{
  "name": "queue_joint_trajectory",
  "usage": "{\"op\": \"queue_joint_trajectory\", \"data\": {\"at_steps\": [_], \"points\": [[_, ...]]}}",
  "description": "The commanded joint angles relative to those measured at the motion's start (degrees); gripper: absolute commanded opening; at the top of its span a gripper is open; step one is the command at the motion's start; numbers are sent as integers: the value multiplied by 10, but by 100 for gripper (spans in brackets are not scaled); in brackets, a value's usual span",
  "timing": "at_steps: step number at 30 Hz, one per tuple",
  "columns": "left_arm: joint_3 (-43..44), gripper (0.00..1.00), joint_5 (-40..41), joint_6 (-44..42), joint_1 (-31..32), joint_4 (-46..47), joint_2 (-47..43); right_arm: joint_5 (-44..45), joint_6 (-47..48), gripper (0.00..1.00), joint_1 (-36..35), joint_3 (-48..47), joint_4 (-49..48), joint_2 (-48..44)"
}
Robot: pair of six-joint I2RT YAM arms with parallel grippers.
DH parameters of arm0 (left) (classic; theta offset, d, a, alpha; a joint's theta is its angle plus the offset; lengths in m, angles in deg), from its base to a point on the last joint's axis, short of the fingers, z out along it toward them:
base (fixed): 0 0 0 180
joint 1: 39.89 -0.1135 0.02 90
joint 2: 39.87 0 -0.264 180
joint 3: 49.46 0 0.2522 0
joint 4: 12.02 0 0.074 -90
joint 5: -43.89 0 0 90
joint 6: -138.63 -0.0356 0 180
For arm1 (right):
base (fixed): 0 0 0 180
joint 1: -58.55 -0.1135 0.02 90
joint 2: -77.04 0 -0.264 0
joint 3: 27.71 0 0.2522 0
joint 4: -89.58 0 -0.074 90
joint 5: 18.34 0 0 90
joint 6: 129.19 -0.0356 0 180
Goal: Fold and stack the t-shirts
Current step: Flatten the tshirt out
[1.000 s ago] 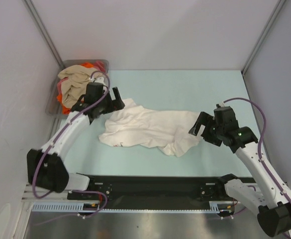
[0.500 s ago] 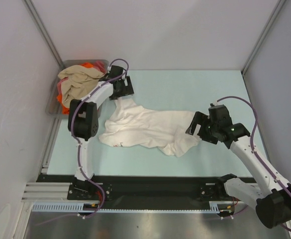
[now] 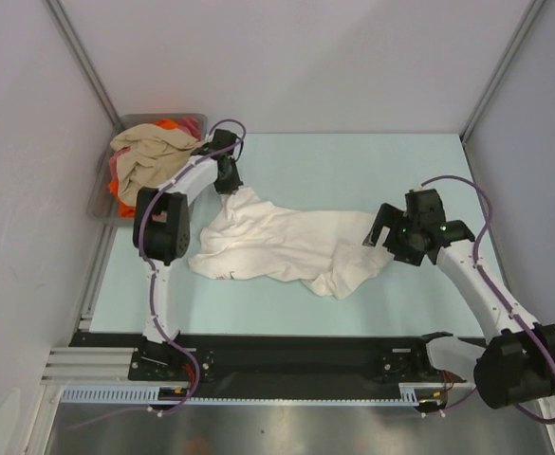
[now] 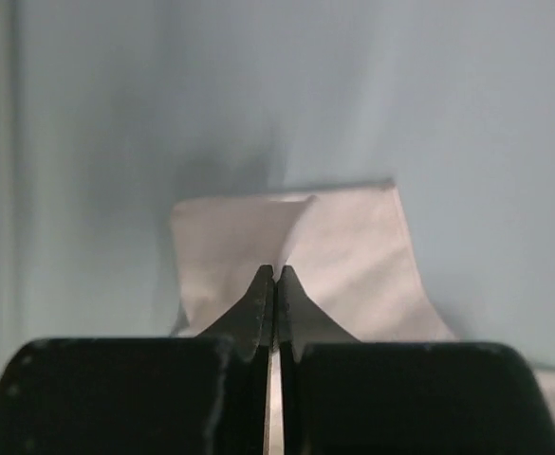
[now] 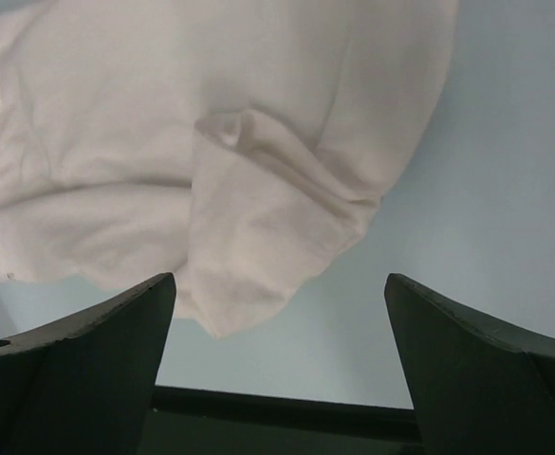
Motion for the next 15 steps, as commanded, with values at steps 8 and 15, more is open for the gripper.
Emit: {"op": "queue_joint_trajectory", "data": {"at_steps": [8,15], "points": [[-215,0,-68,-52,2,-15,-375,-27,11,95,165,-106,-55,174],[-310,0,-123,-116,2,-6,-471,-16,38,88,167,-222,-57,358]]}}
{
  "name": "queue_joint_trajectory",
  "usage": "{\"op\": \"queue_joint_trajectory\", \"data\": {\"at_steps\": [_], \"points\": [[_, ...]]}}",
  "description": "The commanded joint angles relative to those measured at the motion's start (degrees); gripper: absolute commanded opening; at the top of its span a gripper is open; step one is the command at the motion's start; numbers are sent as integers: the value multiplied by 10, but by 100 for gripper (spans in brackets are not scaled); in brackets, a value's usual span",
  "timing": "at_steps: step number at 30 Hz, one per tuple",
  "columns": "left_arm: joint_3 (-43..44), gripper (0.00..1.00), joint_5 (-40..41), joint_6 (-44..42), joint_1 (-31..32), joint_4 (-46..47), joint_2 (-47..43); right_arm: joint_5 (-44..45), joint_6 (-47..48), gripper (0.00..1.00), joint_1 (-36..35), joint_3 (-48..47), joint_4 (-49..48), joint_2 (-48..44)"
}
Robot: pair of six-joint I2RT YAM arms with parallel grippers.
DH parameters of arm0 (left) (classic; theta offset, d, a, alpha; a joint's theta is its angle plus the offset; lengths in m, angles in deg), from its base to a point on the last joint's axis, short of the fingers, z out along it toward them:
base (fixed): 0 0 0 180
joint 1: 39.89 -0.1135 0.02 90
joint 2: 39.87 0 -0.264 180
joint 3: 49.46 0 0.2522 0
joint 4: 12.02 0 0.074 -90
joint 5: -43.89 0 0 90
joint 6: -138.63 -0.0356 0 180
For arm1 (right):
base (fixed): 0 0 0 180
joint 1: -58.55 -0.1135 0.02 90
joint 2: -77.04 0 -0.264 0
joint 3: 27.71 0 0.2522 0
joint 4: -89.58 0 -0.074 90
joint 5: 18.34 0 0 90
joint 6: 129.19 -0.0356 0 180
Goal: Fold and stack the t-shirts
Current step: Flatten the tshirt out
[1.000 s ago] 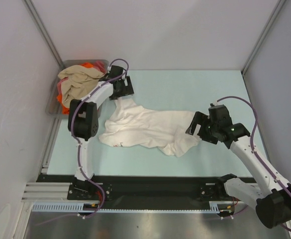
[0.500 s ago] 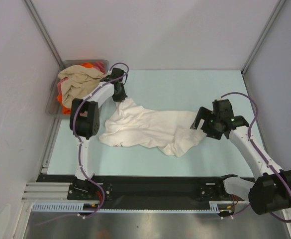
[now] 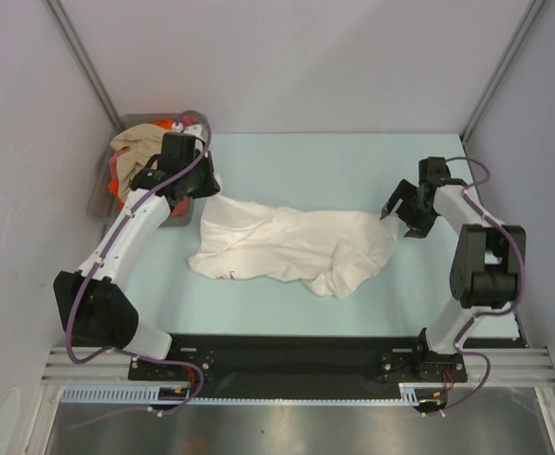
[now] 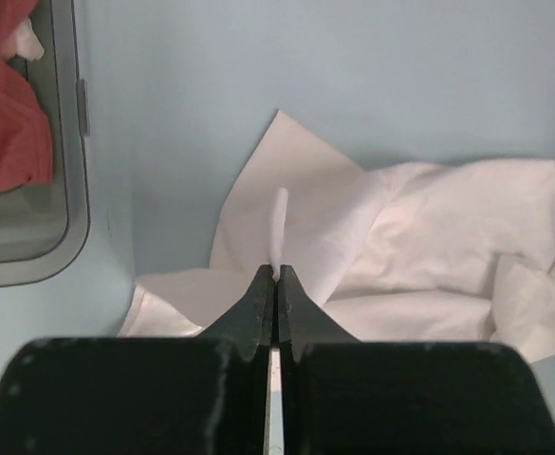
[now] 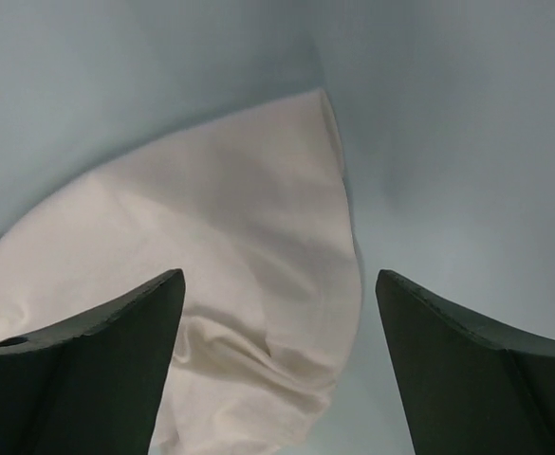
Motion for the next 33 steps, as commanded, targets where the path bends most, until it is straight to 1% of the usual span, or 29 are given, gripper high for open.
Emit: {"op": "queue_joint_trajectory", "data": {"at_steps": [1,3,6,10,12,13,14,16,19,20,22,23,25,26,27,30,33], "points": [[-54,0,-17,-56,2,8,-16,20,25,88,3,-69,-6,67],[-78,0,4,-57,2,13,-27,21,28,87,6,-91,-12,101],[-113,0,-8,-57,2,45,-39,18,26,86,7,-114,-16,133],[-118,0,5,-53,2,46,-47,41,30,83,6,-160,-6,186],[-123,0,5,-50,2,52,-58,45,33,81,6,-169,-3,197],[-125,0,4,-49,2,53,-59,45,33,80,6,-170,-6,203],[-127,0,-1,-46,2,57,-60,43,33,75,3,-170,-8,209],[-124,0,-4,-45,2,57,-57,43,35,72,-3,-166,-14,213],[-123,0,-6,-44,-3,57,-58,43,39,57,-15,-151,-23,209],[-123,0,-4,-44,-3,57,-59,42,39,47,-16,-137,-28,201],[-125,0,-3,-45,-4,57,-60,36,35,37,-16,-125,-38,193],[-125,0,-3,-44,-4,57,-61,34,35,28,-16,-118,-42,189],[-127,0,-3,-43,-4,58,-61,29,36,19,-16,-105,-47,182],[-127,0,-2,-43,-4,58,-61,29,37,6,-15,-102,-48,181],[-127,0,0,-44,-4,59,-62,25,39,0,-15,-102,-46,176],[-127,0,12,-45,-4,68,-70,16,37,0,-13,-102,-33,151],[-98,0,18,-46,-4,52,-87,14,30,0,-16,-113,-23,87]]}}
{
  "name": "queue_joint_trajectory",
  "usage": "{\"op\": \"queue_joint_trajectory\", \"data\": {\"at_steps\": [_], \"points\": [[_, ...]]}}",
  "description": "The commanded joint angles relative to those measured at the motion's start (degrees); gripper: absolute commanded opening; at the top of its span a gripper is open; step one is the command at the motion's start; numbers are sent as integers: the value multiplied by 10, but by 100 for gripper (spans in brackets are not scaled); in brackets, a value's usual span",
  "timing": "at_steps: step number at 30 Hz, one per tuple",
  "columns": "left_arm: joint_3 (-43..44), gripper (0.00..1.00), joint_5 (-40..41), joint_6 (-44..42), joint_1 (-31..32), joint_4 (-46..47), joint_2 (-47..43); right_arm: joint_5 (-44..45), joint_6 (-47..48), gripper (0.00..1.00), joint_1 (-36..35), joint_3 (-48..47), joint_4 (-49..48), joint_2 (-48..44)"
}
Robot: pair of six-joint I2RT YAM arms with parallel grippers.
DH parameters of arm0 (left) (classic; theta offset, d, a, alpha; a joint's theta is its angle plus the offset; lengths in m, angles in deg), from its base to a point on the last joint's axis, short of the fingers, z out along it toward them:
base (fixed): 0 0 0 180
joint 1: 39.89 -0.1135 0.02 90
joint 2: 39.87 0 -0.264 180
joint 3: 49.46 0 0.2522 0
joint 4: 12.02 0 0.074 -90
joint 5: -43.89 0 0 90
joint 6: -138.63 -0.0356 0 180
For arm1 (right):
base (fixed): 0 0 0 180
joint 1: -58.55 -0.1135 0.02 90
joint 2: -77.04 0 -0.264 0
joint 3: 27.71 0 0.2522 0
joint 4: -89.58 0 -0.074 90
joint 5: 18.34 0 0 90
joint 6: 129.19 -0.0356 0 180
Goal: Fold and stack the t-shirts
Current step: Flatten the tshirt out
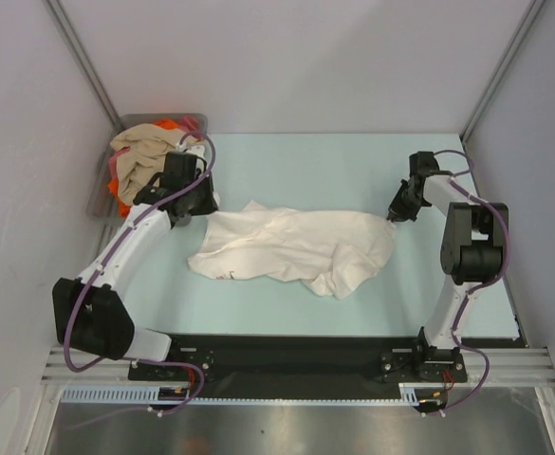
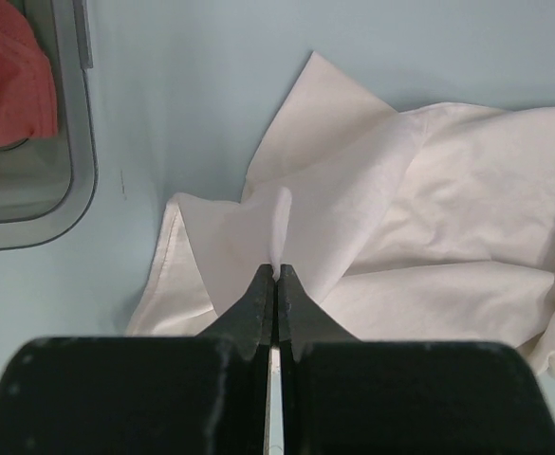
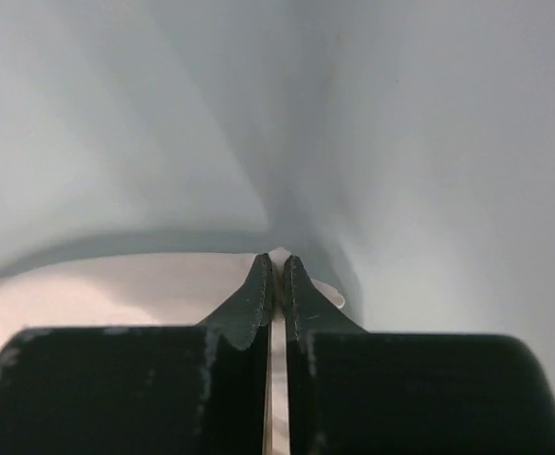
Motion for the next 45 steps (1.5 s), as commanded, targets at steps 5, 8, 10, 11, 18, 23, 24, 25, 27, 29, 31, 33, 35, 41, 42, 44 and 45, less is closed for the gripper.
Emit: {"op": "queue_joint_trajectory", "data": {"at_steps": [5,8,10,11,18,23,24,25,27,29,31,33,35,41,42,44,45], "points": [[115,0,13,7,-3,-20,-108,-7,-5,0,-6,-86,71,-213],[174,0,13,12,-3,-38,-140,-12,-3,0,-2,-123,87,-306],[200,0,12,14,-3,-40,-160,-17,5,0,0,-132,88,-357],[224,0,5,15,-3,-39,-171,-19,10,0,1,-140,88,-402],[331,0,-20,14,-3,-14,-261,5,68,0,-9,-161,80,-608],[391,0,-67,19,-3,22,-309,62,90,0,-35,-182,61,-716],[400,0,-73,20,-3,32,-317,83,97,0,-37,-186,53,-731],[405,0,-83,23,-3,50,-323,91,102,0,-42,-192,47,-751],[415,0,-90,24,-3,68,-335,104,115,0,-45,-199,34,-764],[418,0,-108,21,-3,93,-334,102,122,0,-50,-216,36,-758],[420,0,-127,16,-3,124,-323,97,126,0,-51,-222,43,-745],[429,0,-145,13,-3,147,-292,99,124,0,-51,-219,30,-728],[454,0,-143,12,-3,151,-262,115,123,0,-51,-219,21,-701],[573,0,-119,31,-3,115,-82,194,135,0,-52,-267,52,-575],[578,0,-117,33,-3,116,-61,203,134,0,-50,-265,55,-538],[588,0,-118,38,-10,121,4,221,135,0,-50,-249,35,-507],[586,0,-127,46,-13,134,27,226,133,0,-48,-237,24,-476]]}}
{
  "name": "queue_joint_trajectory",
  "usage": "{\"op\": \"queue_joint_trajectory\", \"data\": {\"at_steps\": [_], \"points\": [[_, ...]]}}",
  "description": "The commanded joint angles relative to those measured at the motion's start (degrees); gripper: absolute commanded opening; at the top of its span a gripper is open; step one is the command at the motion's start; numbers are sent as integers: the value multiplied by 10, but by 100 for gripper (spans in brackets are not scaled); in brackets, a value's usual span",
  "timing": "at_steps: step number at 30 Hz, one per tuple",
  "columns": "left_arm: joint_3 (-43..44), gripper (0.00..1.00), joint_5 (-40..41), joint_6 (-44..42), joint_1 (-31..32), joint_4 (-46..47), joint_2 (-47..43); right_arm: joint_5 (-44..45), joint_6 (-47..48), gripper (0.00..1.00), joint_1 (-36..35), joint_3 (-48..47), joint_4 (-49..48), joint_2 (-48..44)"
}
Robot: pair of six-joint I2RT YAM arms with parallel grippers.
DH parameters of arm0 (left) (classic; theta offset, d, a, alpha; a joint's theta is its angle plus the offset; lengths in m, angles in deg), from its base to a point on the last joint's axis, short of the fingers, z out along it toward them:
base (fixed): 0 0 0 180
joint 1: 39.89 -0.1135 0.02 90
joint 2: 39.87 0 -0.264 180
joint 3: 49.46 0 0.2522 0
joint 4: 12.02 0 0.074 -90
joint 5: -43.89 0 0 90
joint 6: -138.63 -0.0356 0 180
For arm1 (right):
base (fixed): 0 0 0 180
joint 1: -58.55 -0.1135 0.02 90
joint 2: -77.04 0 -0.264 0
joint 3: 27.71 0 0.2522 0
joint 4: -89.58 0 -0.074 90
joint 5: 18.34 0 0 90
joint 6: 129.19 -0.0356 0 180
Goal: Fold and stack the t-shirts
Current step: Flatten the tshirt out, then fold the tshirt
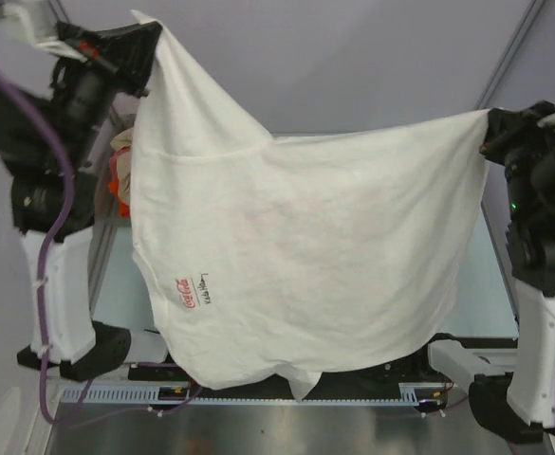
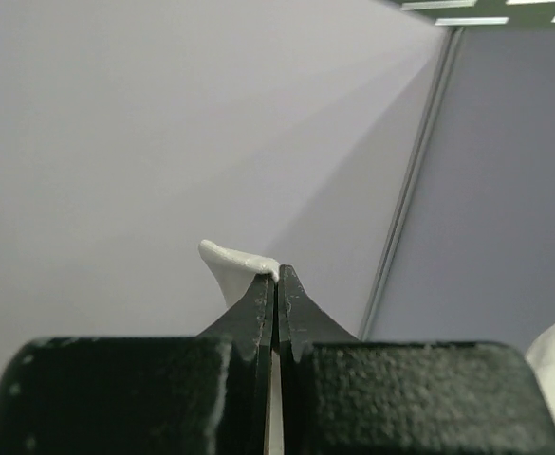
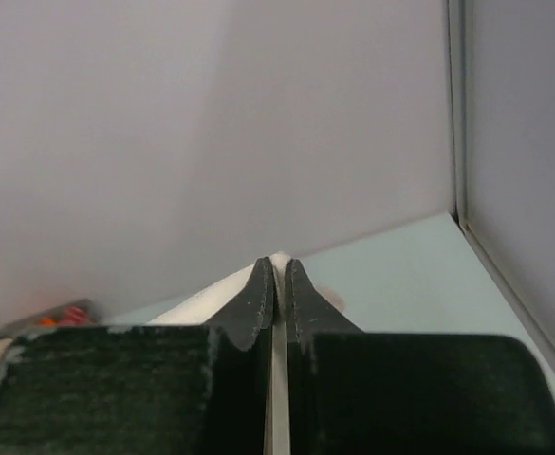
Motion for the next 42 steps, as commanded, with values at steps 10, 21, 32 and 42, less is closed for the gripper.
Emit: {"op": "queue_joint_trajectory", "data": {"at_steps": [10,21,32,42], "points": [[171,6,38,-4,-32,7,527,60,-44,27,64,124,-161,345],[40,100,43,6,-36,-20,525,-31,-92,100,76,116,-92,457],[-364,95,98,-24,-15,-141,158,1,-140,100,76,340,-5,237],[-739,96,161,113,228,-236,-177,-71,-208,98,59,589,25,-98]]}}
